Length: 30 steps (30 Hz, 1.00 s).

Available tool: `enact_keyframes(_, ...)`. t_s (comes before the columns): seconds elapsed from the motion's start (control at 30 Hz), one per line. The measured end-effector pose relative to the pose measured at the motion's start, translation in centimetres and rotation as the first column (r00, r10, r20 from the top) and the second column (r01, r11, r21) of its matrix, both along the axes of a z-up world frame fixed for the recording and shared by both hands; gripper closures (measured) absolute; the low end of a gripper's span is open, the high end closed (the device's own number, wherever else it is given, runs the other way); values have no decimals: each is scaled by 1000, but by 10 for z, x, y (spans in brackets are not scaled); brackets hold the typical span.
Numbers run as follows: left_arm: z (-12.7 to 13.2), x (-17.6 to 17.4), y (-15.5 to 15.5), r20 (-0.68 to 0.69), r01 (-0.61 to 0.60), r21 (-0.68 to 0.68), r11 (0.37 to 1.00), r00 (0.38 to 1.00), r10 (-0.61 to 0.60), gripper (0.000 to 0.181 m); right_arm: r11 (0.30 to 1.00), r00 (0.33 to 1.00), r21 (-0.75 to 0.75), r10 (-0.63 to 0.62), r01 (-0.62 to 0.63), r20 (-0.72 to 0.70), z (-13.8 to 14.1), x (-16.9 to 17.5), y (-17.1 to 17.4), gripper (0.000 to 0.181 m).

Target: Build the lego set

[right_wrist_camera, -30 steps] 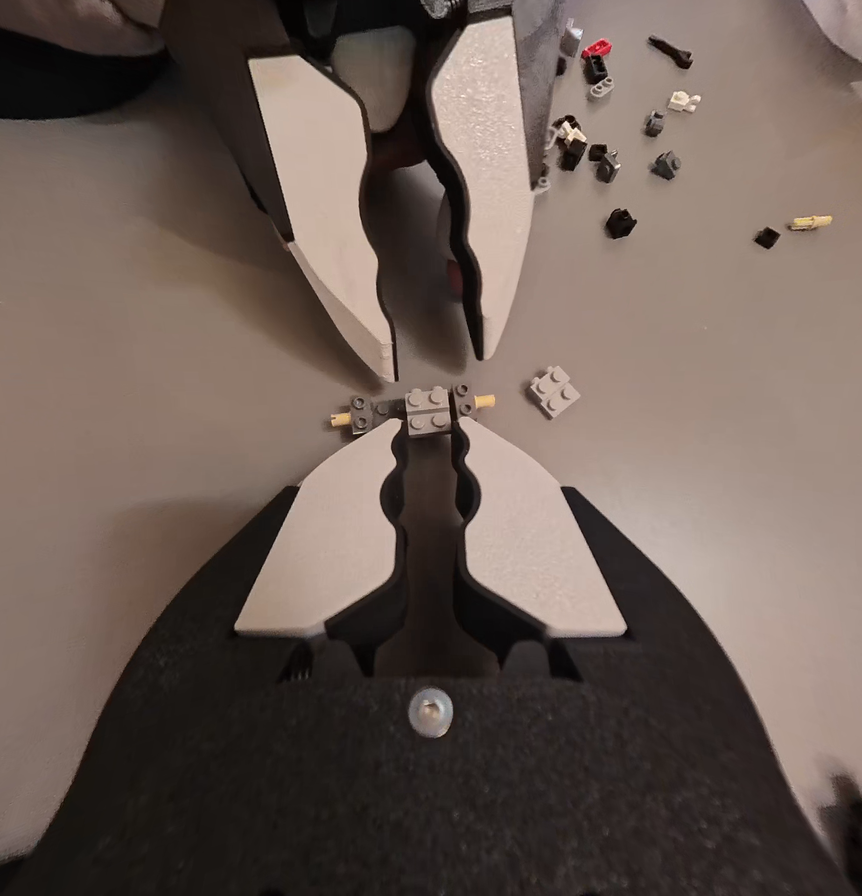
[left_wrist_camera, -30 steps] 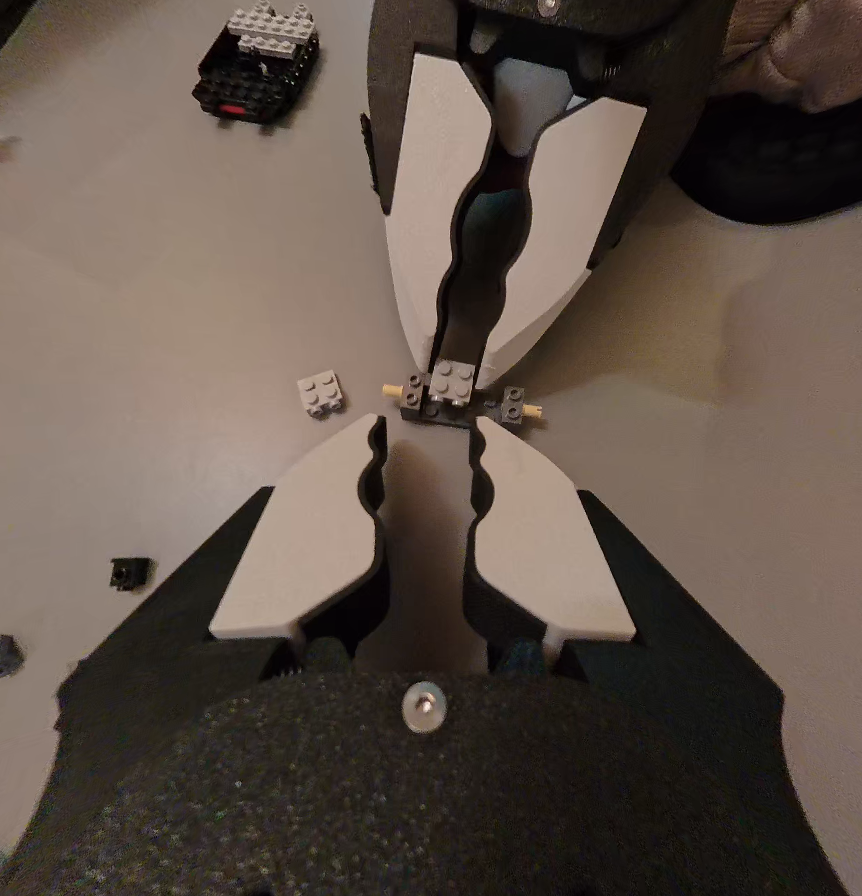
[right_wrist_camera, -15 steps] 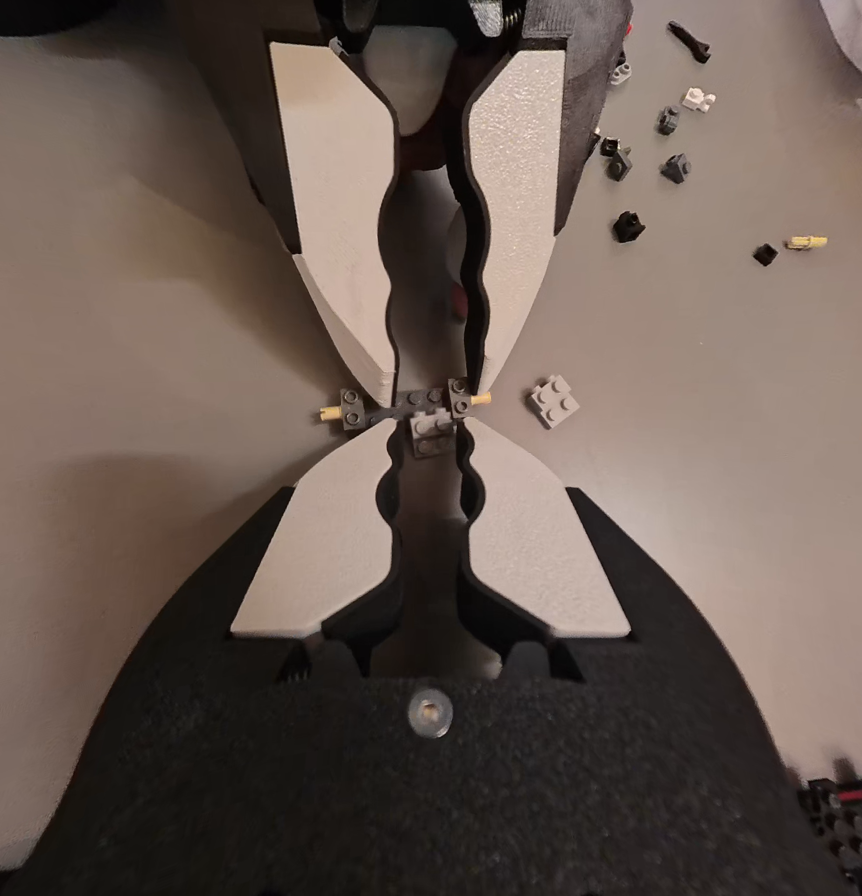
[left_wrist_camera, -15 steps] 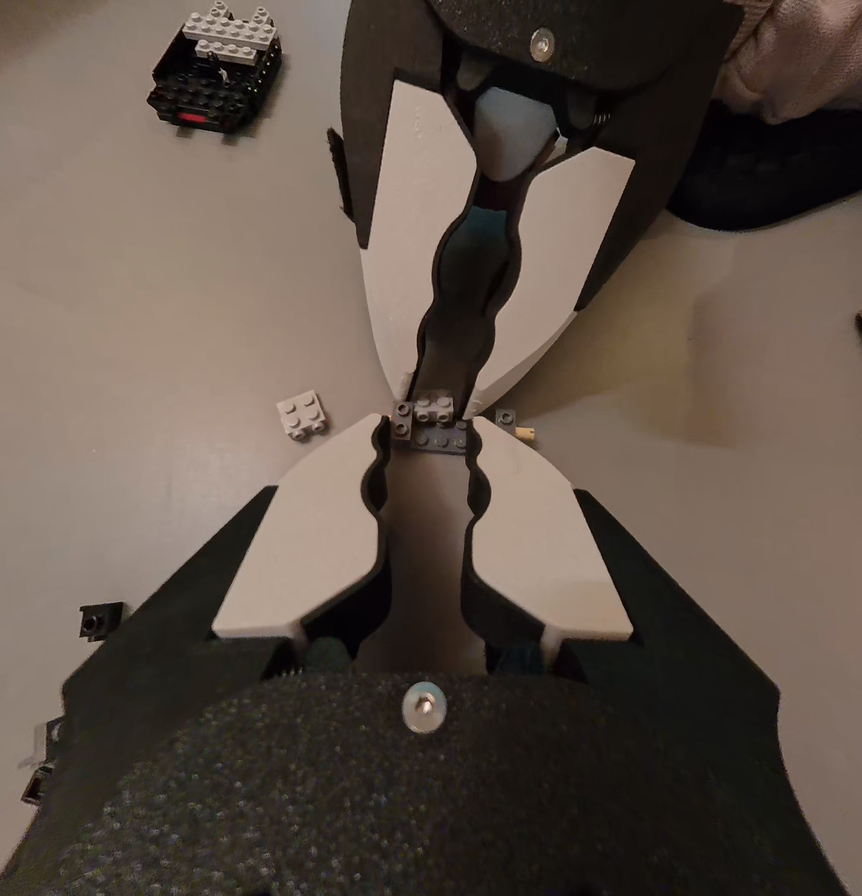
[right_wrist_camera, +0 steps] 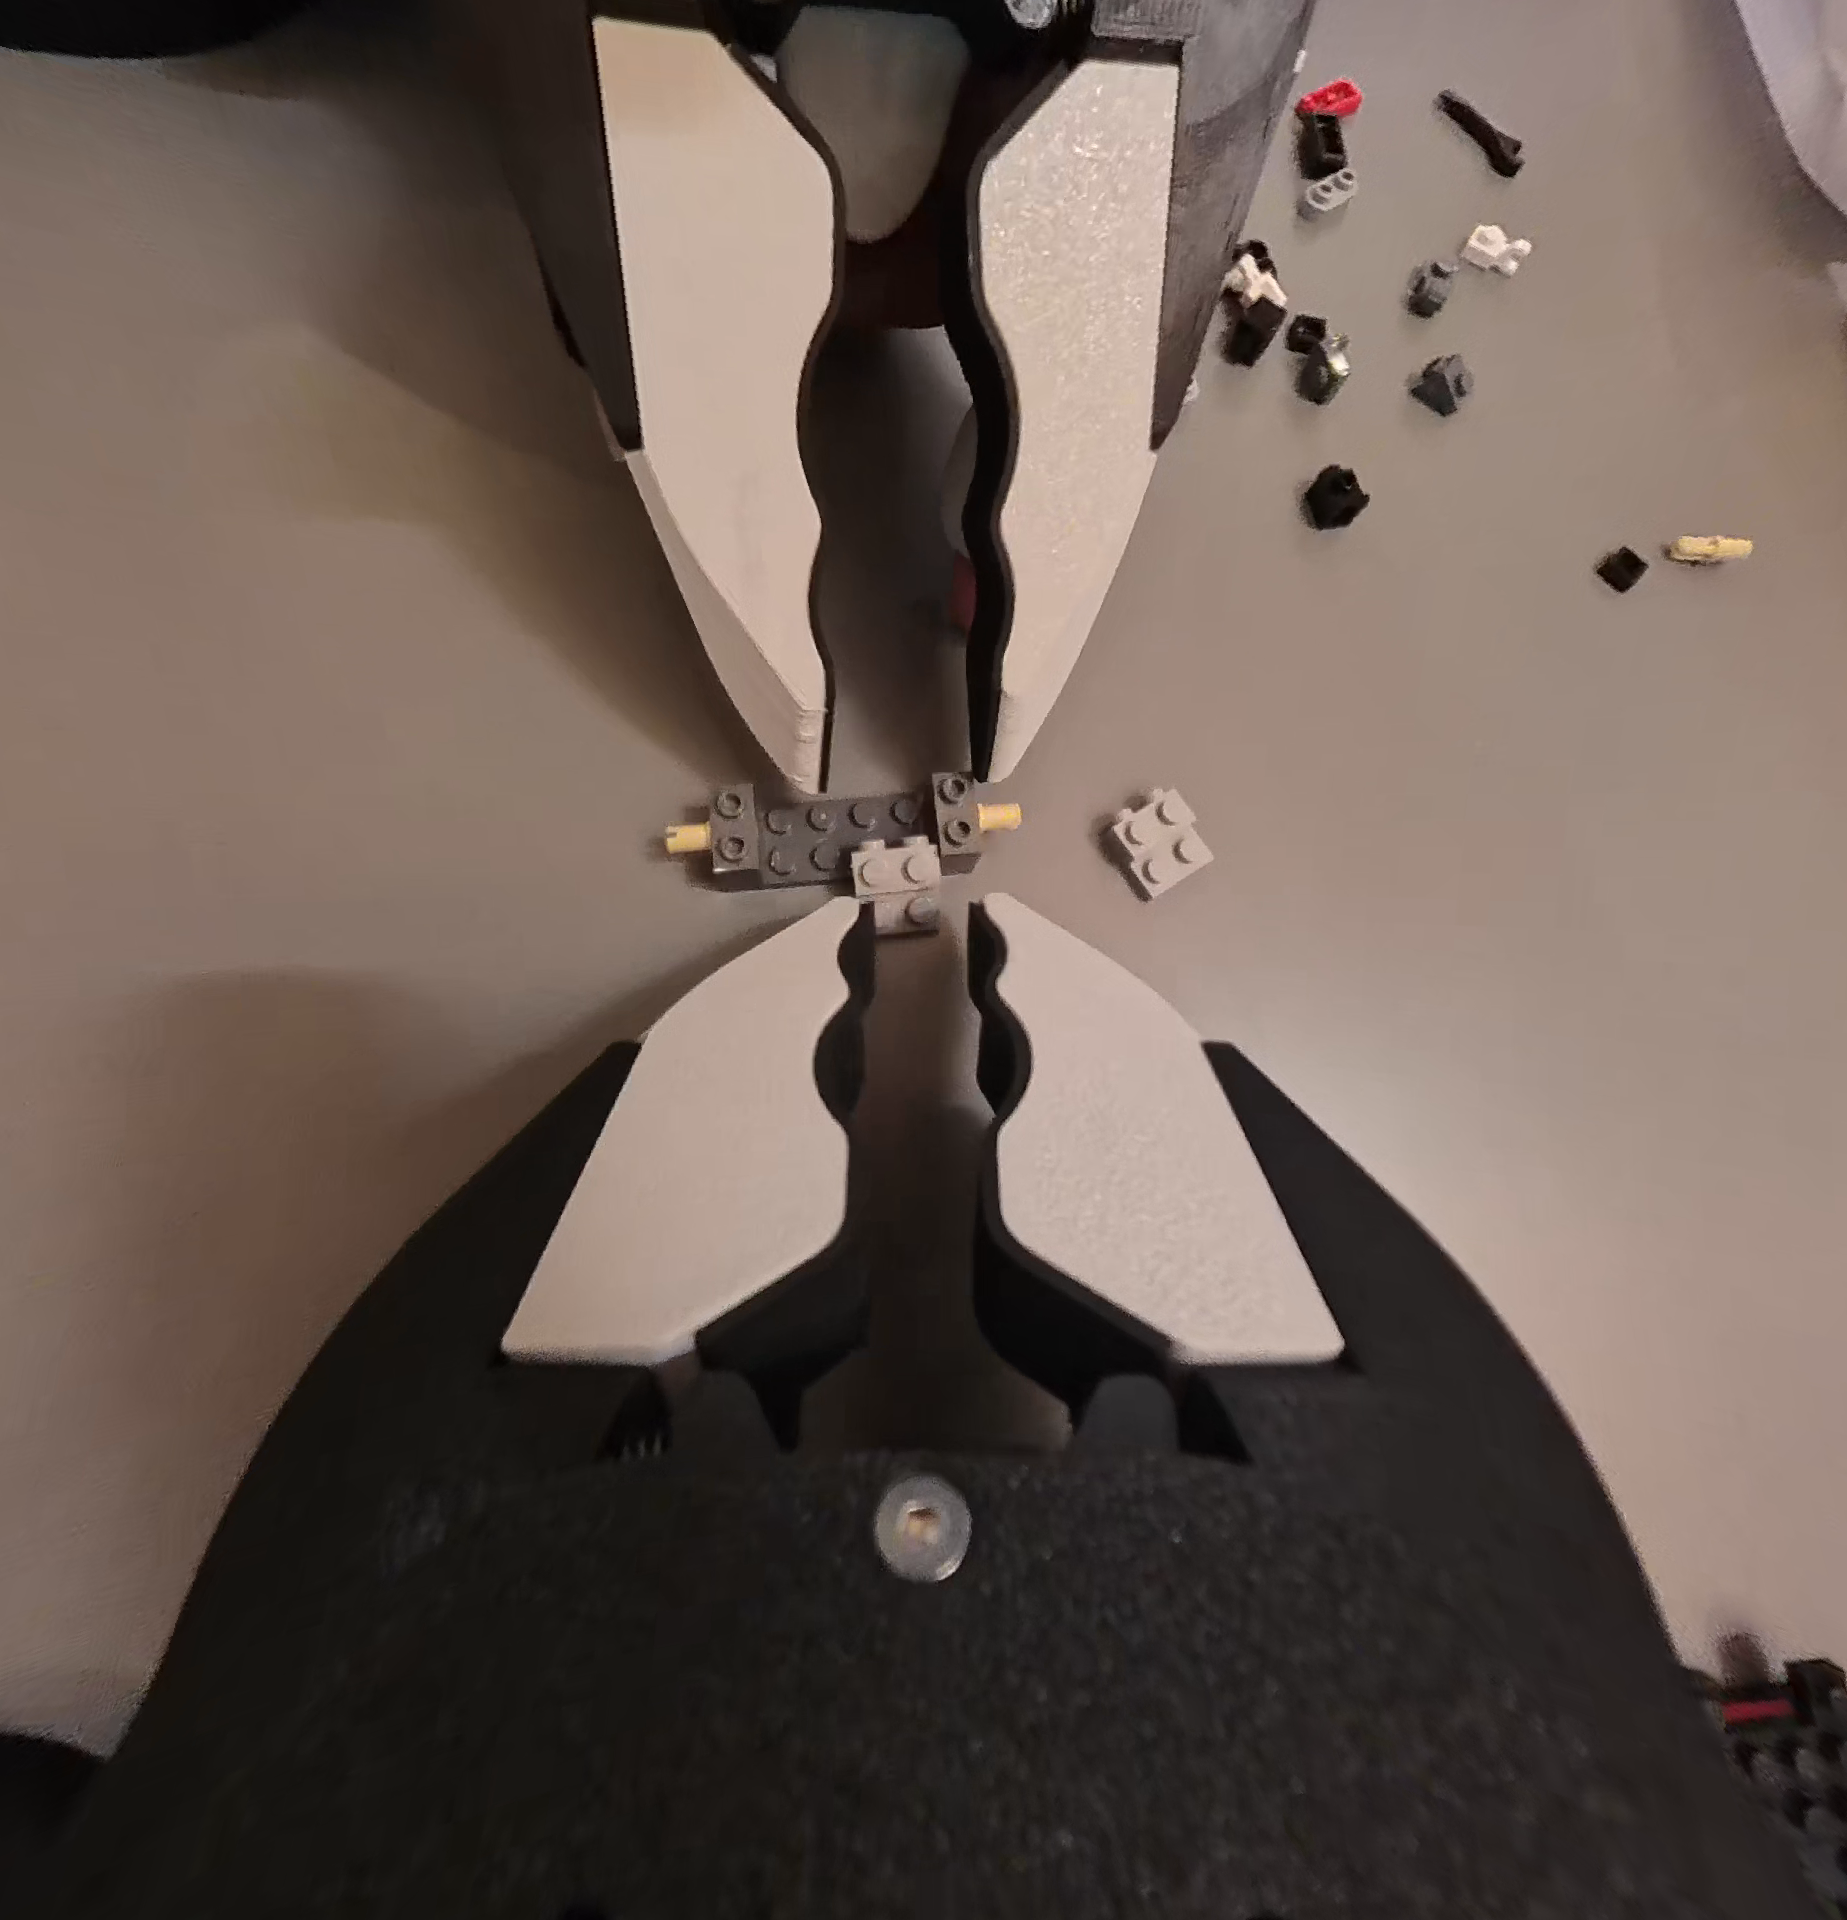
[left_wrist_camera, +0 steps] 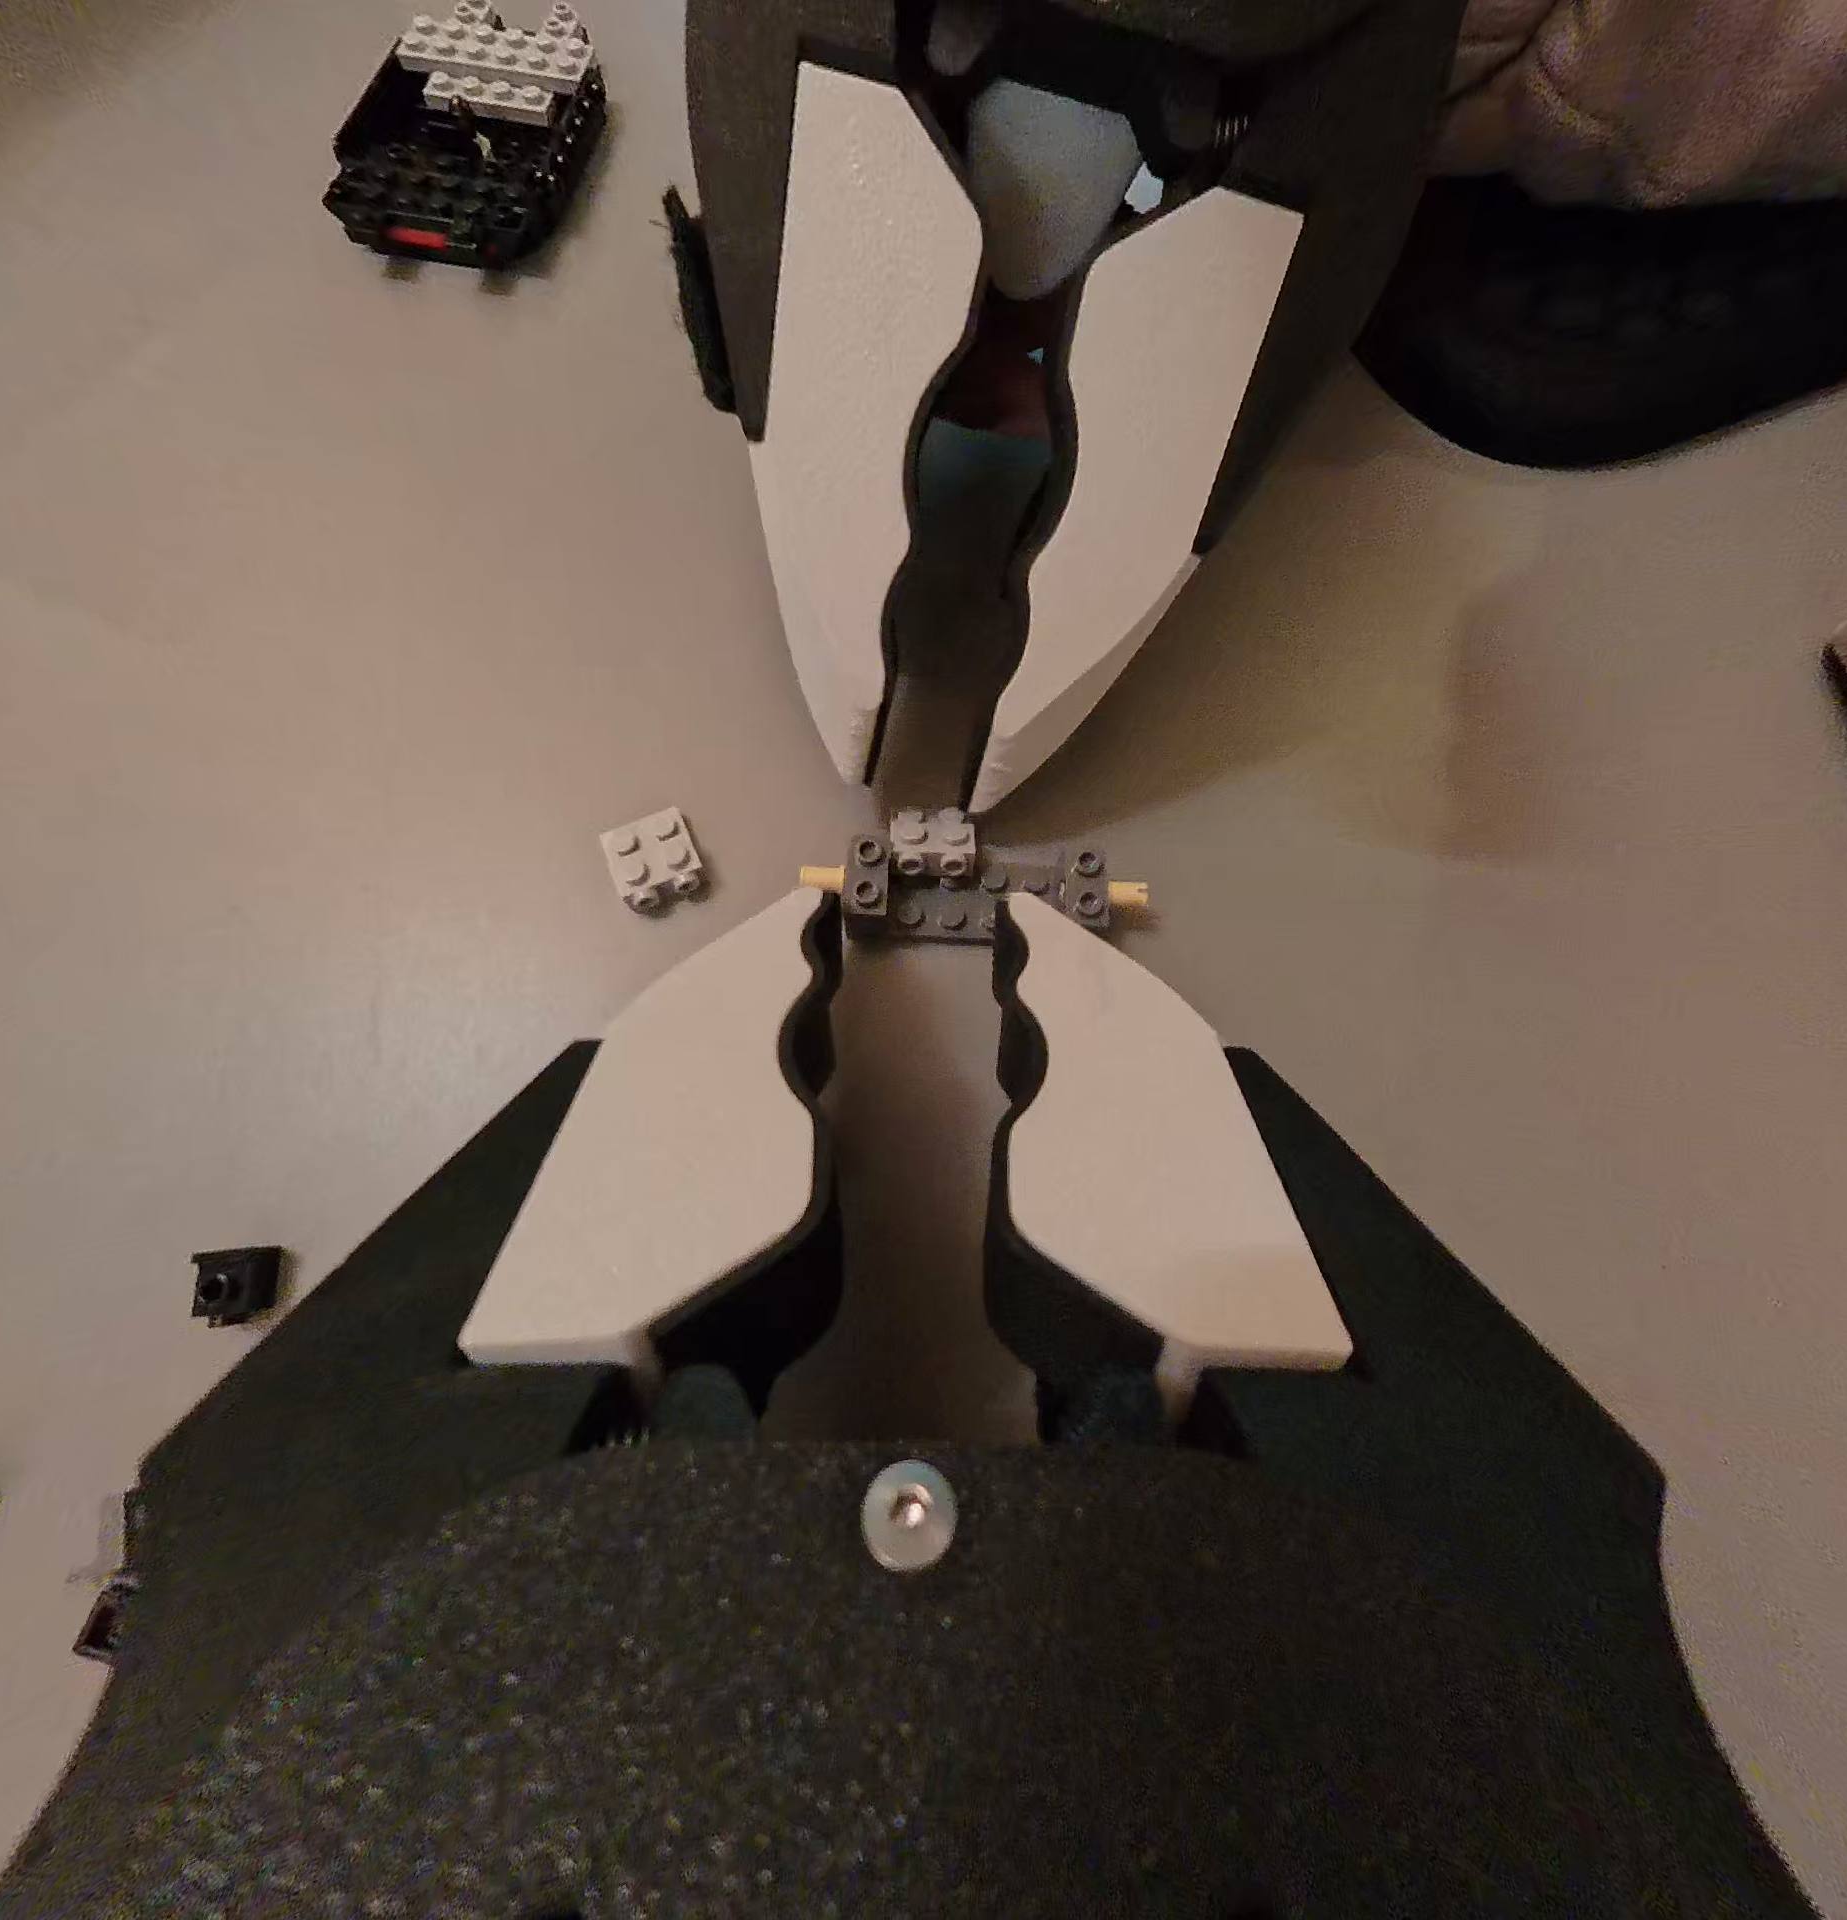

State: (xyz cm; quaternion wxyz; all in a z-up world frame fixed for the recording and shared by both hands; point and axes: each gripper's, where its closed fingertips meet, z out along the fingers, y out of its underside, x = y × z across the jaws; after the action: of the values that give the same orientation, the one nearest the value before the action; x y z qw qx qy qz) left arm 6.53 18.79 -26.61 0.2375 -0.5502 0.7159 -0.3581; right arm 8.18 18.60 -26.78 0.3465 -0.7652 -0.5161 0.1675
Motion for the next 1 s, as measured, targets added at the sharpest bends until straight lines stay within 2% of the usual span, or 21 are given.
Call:
enact_keyframes(0.3,-1,2,-4,-5,11,5,1000,1000,-11,155,998,998,-49,43,-40,51,-7,-4,-4,163)
enact_keyframes(0.57,-2,0,-7,-10,-3,46,999,1000,4,151,995,992,-54,83,-79,96,1,-8,-6,166)
enact_keyframes(0.77,-1,-2,-6,0,-23,18,1000,1000,23,151,993,981,-104,73,-55,178,-2,-10,-5,166)
enact_keyframes(1.0,-1,-2,-7,5,-26,15,1000,1000,26,151,996,986,-84,51,-38,160,-3,-12,-2,159)
